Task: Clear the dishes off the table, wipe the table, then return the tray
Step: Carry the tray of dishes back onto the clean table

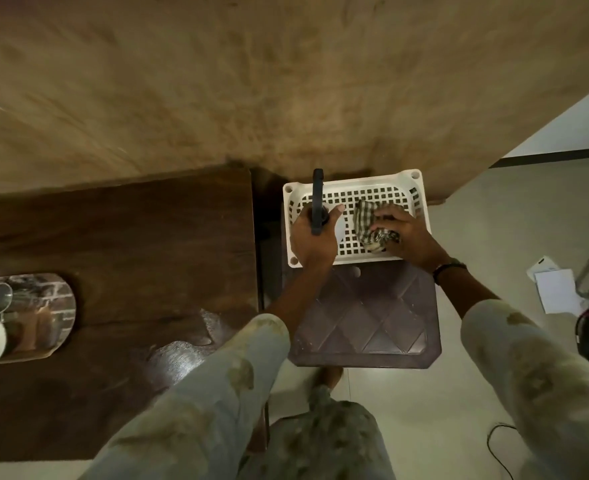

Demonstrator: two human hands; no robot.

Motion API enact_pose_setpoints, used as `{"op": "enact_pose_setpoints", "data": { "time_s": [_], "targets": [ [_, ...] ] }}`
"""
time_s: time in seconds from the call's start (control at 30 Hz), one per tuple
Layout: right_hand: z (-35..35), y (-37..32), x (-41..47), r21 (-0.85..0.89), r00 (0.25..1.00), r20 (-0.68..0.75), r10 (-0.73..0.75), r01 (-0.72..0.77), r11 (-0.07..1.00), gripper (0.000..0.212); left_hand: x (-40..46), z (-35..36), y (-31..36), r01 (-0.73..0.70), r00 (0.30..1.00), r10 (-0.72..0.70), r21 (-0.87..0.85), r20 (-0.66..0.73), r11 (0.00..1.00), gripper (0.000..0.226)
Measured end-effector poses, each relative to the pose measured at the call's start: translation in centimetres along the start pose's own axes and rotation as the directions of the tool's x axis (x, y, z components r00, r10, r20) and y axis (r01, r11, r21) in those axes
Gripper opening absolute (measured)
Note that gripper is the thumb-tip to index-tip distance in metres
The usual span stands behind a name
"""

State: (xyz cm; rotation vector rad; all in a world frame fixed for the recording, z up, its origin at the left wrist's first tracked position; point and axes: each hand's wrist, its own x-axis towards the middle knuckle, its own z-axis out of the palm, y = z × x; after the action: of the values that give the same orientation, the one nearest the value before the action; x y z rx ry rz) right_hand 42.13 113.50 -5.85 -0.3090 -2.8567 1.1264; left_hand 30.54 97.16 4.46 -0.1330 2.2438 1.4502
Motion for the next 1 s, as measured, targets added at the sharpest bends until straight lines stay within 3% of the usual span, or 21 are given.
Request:
{"op": "enact_pose_setpoints", "data": {
  "time_s": [0.17, 0.3, 0.37, 0.47, 0.57, 0.83, 1.0],
  "targets": [
    [-0.3, 0.9, -0.4, -0.019, 0.992, 0.126, -0.014, 0.017, 1.0, 0.045, 0.7, 1.0, -0.6, -0.056, 0.998, 0.056, 0.021, -0.023, 0.998, 0.027],
    [-1.4, 0.8, 0.5, -0.068, 0.971, 0.238, -0.011, 0.028, 0.997, 0.039, 0.8, 1.3, -0.7, -0.047, 0.998, 0.049, 0.041, -0.044, 0.998, 0.026],
    [-1.8, 0.6, 0.8, -0.191, 0.956, 0.294, 0.019, 0.04, 0.981, 0.048, 0.8, 1.3, -0.6, -0.05, 0.997, 0.053, 0.06, -0.051, 0.997, 0.024],
    [-1.5, 0.5, 0.5, -0.454, 0.916, 0.4, 0.014, 0.185, 0.871, 0.067, 0.7, 1.2, -0.7, -0.057, 0.997, 0.061, 0.085, -0.04, 0.995, 0.025],
    [-1.3, 0.2, 0.0, -0.57, 0.877, 0.465, 0.124, 0.189, 0.8, 0.068, 0.7, 1.1, -0.7, -0.062, 0.997, 0.065, 0.112, -0.028, 0.992, 0.025],
    [-0.7, -1.0, -1.3, -0.572, 0.88, 0.448, 0.157, 0.147, 0.807, 0.069, 0.8, 0.6, -0.1, -0.029, 0.999, 0.031, 0.163, -0.01, 0.986, 0.026],
    [0.0, -1.4, -1.6, -0.544, 0.897, 0.41, 0.168, 0.092, 0.834, 0.069, 0.4, 0.5, -1.0, -0.069, 0.998, 0.068, 0.11, 0.019, 0.992, 0.025]
  ]
}}
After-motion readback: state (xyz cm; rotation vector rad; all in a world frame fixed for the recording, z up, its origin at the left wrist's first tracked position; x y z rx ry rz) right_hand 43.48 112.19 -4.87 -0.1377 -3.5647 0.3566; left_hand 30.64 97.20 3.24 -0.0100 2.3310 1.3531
